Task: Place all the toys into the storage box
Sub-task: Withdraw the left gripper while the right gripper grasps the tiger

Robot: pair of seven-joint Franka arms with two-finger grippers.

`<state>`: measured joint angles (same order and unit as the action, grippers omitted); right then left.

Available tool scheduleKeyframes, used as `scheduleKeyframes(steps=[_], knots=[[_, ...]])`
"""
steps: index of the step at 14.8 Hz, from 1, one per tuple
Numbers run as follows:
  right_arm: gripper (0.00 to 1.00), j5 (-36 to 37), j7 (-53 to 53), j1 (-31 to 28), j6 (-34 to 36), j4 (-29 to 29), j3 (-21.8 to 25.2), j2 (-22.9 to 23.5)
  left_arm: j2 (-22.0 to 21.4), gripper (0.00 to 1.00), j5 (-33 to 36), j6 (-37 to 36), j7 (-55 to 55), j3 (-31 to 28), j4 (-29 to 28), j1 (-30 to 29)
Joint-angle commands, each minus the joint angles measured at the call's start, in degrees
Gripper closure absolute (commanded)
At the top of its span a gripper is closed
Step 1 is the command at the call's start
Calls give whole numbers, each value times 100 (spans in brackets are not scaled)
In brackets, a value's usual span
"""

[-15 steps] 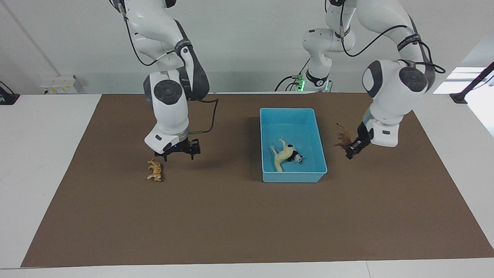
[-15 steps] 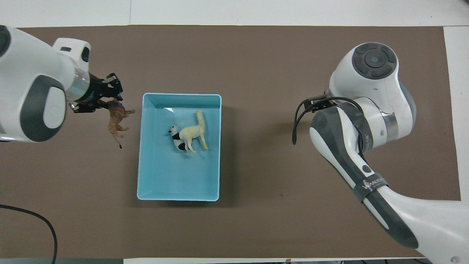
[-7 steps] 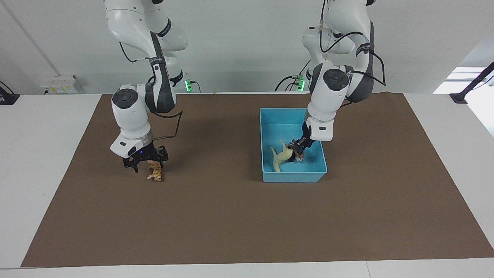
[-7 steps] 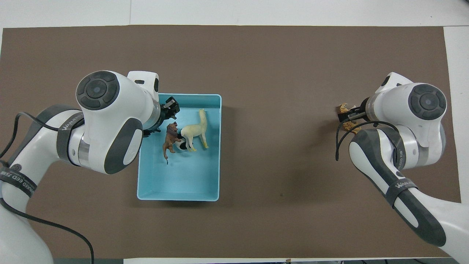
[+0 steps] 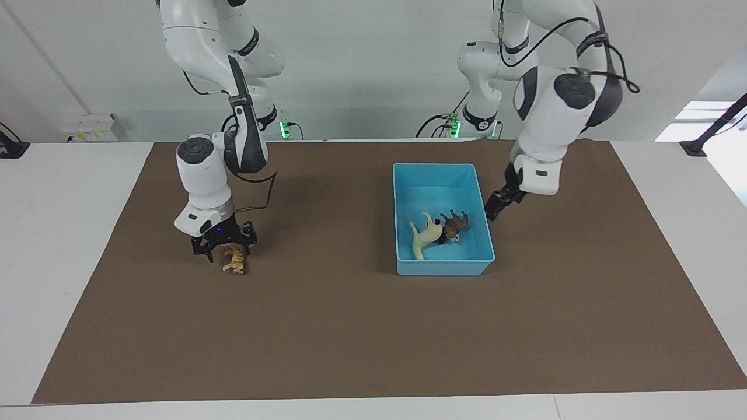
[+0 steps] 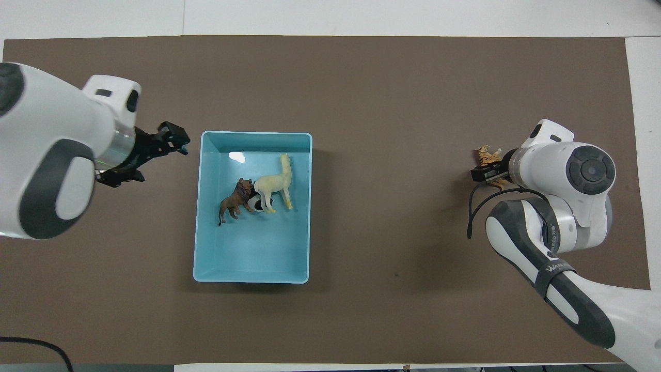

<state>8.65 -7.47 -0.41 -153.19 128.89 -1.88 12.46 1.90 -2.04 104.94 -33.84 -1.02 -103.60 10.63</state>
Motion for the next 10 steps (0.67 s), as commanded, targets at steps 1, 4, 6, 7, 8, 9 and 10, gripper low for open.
scheduleKeyframes(steps=[1,4,6,7,8,9,10], knots=[[0,23,-201,-144,-369,75,-67,134,-93,0,28,-1042,1357,40,681,-517],[61,5,-184,-249,-370,66,-85,143,-58,0,194,-1510,2485,-30,946,-668],[100,-257,-167,-267,-352,66,-76,143,38,0,274,-1520,2531,-39,1043,-694],[100,-337,-158,-232,-352,58,-76,143,161,0,283,-1703,2549,-56,1244,-720],[100,-364,-158,-214,-343,23,-85,152,188,0,222,-1931,2558,-39,1446,-747],[100,-364,-167,-206,-334,14,-85,143,128,0,195,-2064,2575,-22,1413,-747],[100,-364,-175,-197,-326,-4,-85,143,-47,0,186,-2126,2645,-13,1282,-747]])
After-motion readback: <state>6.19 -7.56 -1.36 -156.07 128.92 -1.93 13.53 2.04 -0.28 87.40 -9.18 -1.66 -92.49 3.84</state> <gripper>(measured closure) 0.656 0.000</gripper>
